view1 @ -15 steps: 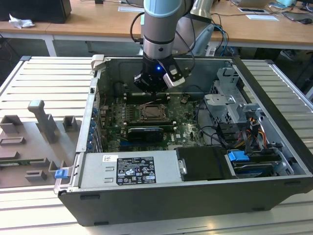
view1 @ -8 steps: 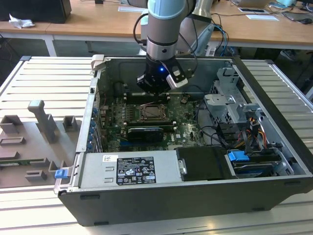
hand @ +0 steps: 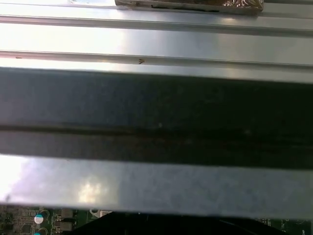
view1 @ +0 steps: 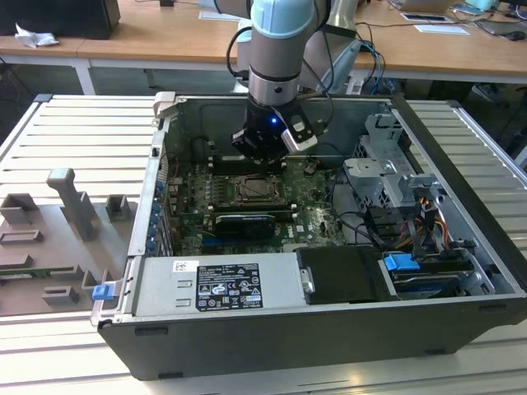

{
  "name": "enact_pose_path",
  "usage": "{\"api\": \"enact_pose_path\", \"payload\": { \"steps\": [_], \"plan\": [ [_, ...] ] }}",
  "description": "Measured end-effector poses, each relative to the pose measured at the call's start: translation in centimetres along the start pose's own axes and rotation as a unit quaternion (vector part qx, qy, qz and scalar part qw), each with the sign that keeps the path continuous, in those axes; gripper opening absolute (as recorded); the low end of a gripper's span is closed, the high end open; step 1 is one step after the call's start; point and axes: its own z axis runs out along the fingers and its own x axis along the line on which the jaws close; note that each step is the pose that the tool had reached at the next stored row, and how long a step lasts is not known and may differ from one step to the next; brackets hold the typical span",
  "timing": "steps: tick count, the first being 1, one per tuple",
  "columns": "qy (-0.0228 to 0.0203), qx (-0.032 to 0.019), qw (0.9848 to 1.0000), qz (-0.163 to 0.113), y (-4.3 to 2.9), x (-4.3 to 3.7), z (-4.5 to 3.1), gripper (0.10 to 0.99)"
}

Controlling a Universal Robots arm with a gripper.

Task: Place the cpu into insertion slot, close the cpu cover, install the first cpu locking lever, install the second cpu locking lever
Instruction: 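Install the first cpu locking lever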

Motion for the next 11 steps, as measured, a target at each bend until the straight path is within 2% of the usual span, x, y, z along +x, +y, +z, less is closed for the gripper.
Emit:
{"api": "enact_pose_path", "payload": {
  "steps": [6,11],
  "plan": [
    [0.0001,0.0006,1.0000,0.000,-0.03,-0.05,0.24,0.106],
    [0.0000,0.0004,1.0000,0.000,0.00,-0.06,0.05,0.106]
  ]
}}
